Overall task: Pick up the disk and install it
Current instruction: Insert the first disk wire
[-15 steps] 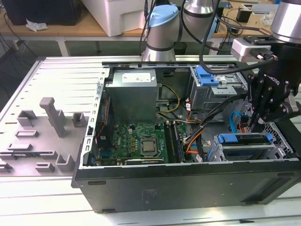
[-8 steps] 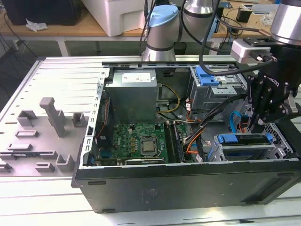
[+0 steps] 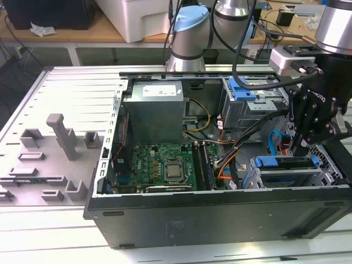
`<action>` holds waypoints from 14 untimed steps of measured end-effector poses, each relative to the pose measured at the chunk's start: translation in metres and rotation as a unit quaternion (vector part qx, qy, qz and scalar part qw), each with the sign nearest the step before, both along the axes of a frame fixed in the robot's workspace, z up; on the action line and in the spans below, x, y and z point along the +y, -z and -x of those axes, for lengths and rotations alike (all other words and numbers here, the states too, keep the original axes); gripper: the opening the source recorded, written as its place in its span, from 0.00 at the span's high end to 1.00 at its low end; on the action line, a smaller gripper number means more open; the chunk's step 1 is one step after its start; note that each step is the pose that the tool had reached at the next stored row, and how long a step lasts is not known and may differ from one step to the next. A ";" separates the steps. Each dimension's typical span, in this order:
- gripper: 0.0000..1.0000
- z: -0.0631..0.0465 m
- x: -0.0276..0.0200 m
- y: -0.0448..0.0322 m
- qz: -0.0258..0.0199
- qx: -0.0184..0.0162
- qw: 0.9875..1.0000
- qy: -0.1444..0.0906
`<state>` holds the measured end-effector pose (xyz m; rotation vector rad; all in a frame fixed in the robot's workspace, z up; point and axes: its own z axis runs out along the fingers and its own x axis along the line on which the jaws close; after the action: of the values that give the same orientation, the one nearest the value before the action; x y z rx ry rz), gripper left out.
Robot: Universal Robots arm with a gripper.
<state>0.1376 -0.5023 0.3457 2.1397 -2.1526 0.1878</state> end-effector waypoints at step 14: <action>0.83 0.000 -0.0003 0.0037 0.000 0.000 1.000 0.000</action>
<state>0.1373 -0.5026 0.3420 2.1398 -2.1530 0.1885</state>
